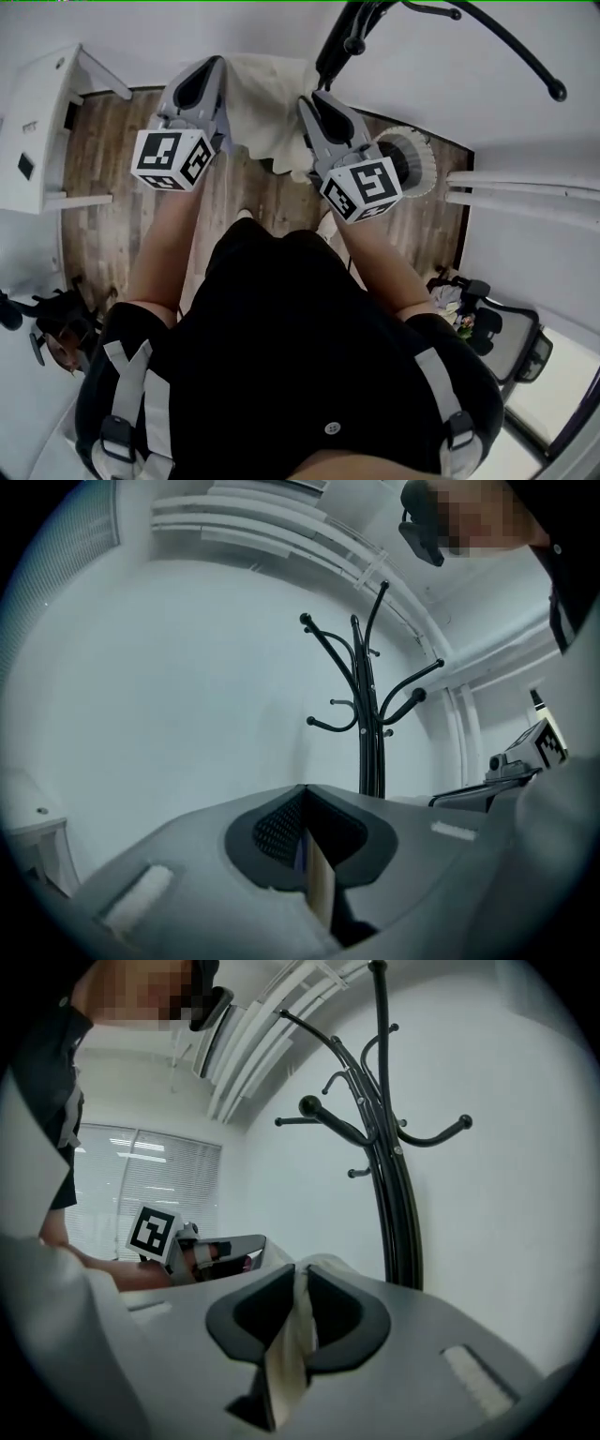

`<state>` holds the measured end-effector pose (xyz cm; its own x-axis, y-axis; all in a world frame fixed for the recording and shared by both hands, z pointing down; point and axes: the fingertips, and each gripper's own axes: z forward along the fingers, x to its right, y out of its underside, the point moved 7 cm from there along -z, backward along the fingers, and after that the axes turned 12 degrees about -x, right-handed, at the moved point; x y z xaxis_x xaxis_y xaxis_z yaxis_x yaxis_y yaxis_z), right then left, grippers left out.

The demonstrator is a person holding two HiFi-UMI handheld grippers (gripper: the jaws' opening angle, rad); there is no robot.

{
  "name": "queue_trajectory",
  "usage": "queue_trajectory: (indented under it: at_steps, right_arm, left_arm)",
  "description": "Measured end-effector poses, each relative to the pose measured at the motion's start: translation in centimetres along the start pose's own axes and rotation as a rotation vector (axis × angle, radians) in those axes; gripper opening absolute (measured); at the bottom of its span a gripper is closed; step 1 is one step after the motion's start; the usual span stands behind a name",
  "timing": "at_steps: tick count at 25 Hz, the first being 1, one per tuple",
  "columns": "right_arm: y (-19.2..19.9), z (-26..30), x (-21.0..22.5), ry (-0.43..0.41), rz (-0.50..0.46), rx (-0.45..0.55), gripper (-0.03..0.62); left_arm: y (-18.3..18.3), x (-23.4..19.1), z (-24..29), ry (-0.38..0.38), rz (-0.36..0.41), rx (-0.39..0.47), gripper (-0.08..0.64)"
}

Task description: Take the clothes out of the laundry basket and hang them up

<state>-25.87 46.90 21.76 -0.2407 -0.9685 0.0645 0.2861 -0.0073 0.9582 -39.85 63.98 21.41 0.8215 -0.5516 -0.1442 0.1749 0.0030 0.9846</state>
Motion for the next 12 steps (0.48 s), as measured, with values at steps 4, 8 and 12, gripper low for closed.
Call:
queue_trajectory:
  at_steps: [4,8,12]
  right_arm:
    - [0.3,1.5,-0.2,0.117,0.034,-0.001,0.049]
    - [1.0,2.8,0.5,0.173,0.038,-0.023,0.051]
    - [2.3,4.0,1.4,0.218,0.058,-0.059,0.051]
  left_arm:
    - [-0.4,-1.8,3.3,0.098,0.024,-0.019,0.009]
    - [-0.3,-2.7,6.6,0.135,0.045,-0.030,0.009]
    - [1.0,-3.5,9.6,0.162,0.067,-0.060,0.009]
